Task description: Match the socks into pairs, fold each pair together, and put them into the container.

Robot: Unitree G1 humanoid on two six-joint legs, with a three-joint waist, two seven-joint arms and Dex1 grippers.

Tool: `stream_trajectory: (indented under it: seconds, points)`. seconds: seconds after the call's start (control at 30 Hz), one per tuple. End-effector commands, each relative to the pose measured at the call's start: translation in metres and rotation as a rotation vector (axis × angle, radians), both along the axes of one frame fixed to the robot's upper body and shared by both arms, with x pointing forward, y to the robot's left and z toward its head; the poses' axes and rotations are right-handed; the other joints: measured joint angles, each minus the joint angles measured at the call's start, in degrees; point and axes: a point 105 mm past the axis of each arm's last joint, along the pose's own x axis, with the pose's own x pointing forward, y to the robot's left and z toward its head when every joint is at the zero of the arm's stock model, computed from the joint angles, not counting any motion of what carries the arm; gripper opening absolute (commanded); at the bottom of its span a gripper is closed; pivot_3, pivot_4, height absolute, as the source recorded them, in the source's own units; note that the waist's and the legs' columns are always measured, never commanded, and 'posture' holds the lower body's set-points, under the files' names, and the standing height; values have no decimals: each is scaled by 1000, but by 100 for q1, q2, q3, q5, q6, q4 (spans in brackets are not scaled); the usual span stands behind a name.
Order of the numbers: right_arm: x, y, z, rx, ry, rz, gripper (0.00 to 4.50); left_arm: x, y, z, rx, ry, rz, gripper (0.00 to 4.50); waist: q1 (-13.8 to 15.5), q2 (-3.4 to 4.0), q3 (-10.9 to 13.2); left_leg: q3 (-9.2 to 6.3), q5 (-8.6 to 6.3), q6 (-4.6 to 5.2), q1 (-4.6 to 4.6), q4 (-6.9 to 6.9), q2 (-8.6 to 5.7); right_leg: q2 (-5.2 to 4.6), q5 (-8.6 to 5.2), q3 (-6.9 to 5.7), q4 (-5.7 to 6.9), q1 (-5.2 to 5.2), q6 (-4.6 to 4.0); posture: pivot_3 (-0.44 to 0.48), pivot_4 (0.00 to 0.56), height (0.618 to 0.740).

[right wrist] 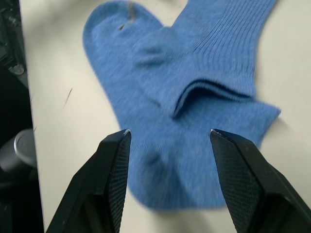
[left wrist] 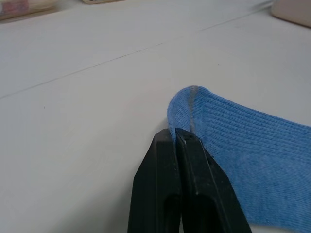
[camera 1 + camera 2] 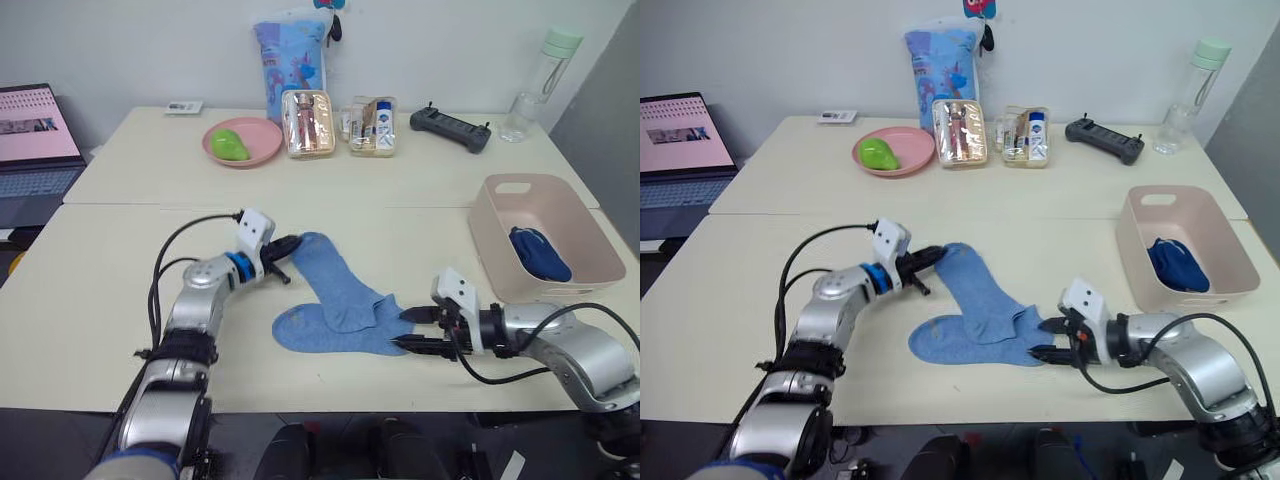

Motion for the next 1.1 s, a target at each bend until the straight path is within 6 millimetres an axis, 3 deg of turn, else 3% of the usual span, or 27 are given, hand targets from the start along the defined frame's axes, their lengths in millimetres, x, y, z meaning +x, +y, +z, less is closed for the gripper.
stream_trajectory:
  seconds: [0.03, 0.3, 0.4, 0.57, 0.63, 0.77, 0.97, 1.1]
  points:
    - [6, 10, 4, 39, 81, -46, 2755, 1, -4, 29, -20, -90, 10, 60, 8, -1, -1, -1, 0, 0, -1, 0, 0, 0, 0, -1, -1, 0, 0, 0, 150, 740]
    - [14, 27, -2, 44, 210, -116, 2755, 1, -9, 31, -4, -89, 8, 60, -2, -2, -5, 1, 0, 0, -1, -1, -3, -2, 0, 0, -2, 0, 0, 0, 150, 740]
    - [18, 30, 2, 73, 211, -135, 2161, -1, -8, 32, 1, -92, 5, 0, -6, -1, -5, 2, 0, 1, 1, -1, -3, -1, 0, 0, -1, 0, 0, 0, 150, 740]
    - [20, 28, 6, 89, 208, -149, 446, -7, -5, 31, 6, -92, 4, 0, -9, -1, -5, 3, -1, 1, 1, -1, -3, -1, 0, 2, -2, 0, 0, 0, 150, 740]
    - [21, 26, 6, 93, 212, -155, 19, -9, -4, 32, 0, -95, 5, 0, -9, -1, -5, 3, -1, 1, 1, -2, -3, -1, 0, 1, -1, 0, 0, 0, 150, 740]
    - [21, 23, 11, 112, 210, -159, 19, -17, -2, 42, -35, -119, 10, 0, -10, -1, -5, 3, -1, 1, 0, -2, -3, -1, 0, 1, -2, 0, 0, 0, 150, 740]
    - [21, 10, 24, 117, 179, -138, 19, -46, 5, 64, -123, -125, 23, 0, -11, -1, -5, 2, -1, 2, 1, -2, -1, -2, 0, 1, -2, 1, 0, 0, 150, 740]
    - [13, -12, 43, 78, 163, -36, 19, -94, -10, 66, -229, -58, -3, 0, -28, 1, -4, 14, -3, 5, 0, -4, -2, -5, -1, 9, -9, 2, 2, 0, 150, 740]
